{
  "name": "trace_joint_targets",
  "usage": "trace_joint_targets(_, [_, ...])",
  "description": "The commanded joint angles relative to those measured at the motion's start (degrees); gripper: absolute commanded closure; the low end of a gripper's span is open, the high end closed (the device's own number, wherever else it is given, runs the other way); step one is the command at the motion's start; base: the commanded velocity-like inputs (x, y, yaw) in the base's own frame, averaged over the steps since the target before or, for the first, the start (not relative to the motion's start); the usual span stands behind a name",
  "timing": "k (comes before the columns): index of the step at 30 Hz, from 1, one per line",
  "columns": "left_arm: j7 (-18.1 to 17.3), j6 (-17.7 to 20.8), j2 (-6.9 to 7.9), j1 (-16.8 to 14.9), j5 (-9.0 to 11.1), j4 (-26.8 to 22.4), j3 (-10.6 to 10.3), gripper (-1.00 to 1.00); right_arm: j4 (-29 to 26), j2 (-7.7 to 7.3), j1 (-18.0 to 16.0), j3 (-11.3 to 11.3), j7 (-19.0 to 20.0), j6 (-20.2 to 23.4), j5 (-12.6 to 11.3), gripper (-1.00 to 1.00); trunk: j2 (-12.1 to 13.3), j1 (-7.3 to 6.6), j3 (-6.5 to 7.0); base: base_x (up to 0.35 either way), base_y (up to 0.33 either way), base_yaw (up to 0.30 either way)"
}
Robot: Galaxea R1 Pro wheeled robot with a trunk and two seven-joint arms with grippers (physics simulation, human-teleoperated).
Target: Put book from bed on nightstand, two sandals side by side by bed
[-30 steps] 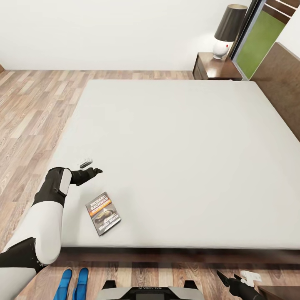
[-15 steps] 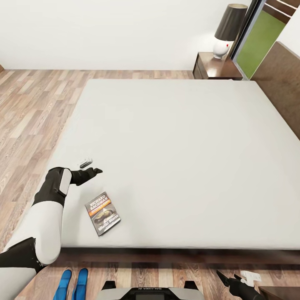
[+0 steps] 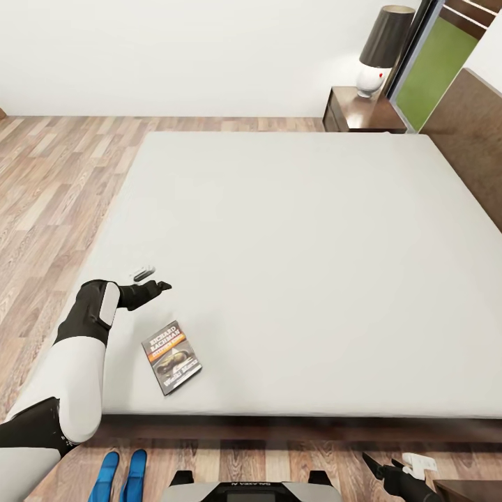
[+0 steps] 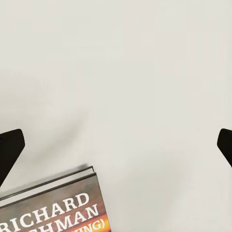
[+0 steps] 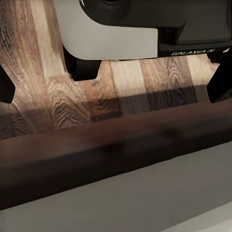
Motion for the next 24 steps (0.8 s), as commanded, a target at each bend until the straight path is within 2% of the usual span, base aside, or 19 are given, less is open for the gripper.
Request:
trace_joint_targets(1, [0.06,0.33,-0.01,-0.03,0.37,-0.03,0.14,-1.0,0.26,-0.03,-0.1,-0.3,0.33,-0.32,0.03,-1.0,-0.03,0.0,-0.03,0.0,0.0,0.0])
trace_joint_targets(24, [0.06,0.24,-0.09,0.01,0.28,-0.03,0.14,-1.0,0.26,-0.02,-0.1,-0.3,0.33,-0.3,0.03,-1.0,-0.03,0.0,-0.03,0.0,0.0,0.0])
